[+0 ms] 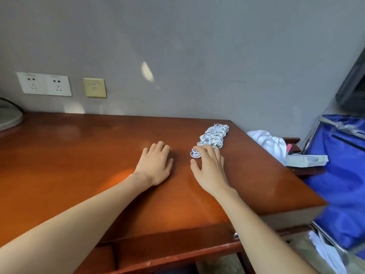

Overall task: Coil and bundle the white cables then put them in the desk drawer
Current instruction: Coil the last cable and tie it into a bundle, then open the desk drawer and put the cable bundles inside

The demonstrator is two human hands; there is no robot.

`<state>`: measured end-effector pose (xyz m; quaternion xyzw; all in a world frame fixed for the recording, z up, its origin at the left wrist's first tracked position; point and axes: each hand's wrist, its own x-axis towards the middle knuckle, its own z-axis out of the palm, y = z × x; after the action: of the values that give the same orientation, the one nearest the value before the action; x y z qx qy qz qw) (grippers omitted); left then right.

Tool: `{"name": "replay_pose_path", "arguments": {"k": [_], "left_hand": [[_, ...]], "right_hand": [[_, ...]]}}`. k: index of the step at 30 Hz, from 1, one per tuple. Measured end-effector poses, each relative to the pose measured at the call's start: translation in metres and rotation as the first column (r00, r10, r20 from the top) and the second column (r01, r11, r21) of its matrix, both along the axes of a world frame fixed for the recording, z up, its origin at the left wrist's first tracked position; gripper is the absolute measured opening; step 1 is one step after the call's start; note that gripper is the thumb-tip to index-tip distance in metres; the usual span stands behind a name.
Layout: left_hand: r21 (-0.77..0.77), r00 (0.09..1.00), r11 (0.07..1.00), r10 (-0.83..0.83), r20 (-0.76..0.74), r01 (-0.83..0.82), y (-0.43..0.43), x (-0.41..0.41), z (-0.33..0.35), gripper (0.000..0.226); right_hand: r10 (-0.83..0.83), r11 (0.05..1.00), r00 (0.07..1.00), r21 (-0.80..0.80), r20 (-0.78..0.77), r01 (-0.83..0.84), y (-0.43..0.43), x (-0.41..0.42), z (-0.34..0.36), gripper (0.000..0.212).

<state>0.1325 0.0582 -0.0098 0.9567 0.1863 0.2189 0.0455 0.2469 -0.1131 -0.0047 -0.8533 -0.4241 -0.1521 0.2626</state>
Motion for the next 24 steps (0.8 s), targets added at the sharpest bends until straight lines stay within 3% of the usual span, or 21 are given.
{"name": "replay_pose_path", "arguments": {"k": [12,24], "left_hand": [[0.020,0.979,0.979,0.202,-0.043,-0.201,0.029,-0.163,0.035,0.047],[0.028,0.926,0.928,0.372,-0.064,-0.371,0.010,-0.332,0.030,0.034]], "right_hand": [[0.249,0.965,0.968,-0.073,-0.042,-0.252,0.038,-0.135,0.028,0.048],[0.467,0.870,0.877,-0.120,-0.114,-0.479,0.047,-0.273,0.018,0.049]]}}
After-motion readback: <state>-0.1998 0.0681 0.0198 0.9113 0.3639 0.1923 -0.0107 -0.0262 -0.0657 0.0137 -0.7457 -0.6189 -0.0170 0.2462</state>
